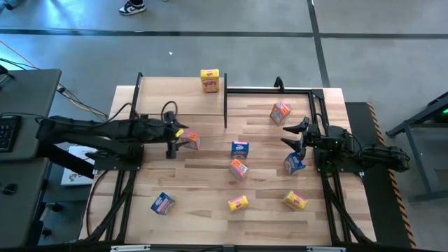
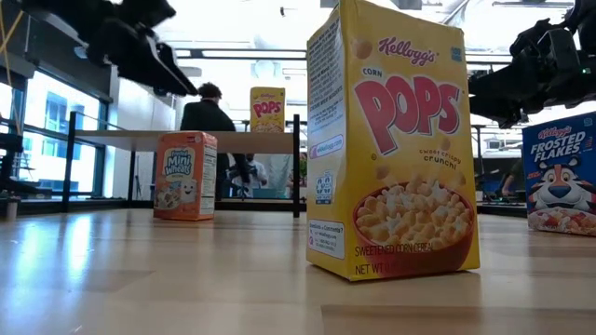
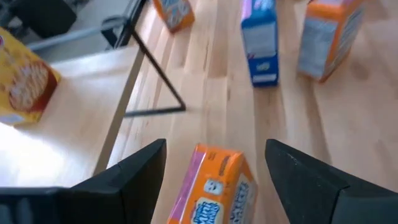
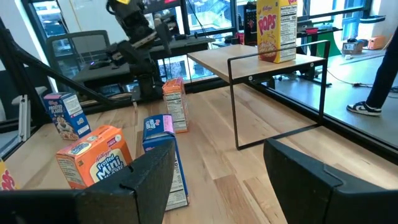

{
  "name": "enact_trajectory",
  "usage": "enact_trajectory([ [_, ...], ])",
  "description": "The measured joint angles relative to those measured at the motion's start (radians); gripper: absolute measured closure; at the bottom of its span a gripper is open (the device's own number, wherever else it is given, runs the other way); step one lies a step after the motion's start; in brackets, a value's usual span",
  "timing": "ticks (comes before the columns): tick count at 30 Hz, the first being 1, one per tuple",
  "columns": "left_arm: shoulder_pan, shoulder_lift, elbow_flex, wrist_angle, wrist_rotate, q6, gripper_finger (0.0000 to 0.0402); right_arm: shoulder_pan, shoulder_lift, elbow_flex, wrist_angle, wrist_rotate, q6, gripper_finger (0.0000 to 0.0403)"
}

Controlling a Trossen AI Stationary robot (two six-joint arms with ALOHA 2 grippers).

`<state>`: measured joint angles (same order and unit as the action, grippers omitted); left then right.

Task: Stack cereal on shelf
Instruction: Put the left orange cereal box on the shelf

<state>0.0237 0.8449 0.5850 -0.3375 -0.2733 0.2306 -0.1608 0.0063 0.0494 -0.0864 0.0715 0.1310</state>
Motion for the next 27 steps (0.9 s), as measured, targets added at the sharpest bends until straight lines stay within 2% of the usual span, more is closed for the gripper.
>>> enact_trajectory([
  [9, 0.050, 0.122, 0.000, 0.046, 0.041, 0.000, 0.0100, 0.000, 0.000, 0.000, 0.000, 0.000, 0.000, 0.0164],
  [27, 0.130, 0.259, 0.000, 0.053, 0.060, 0.000, 0.0096, 0.000, 0.000, 0.000, 0.000, 0.000, 0.000, 0.0164],
])
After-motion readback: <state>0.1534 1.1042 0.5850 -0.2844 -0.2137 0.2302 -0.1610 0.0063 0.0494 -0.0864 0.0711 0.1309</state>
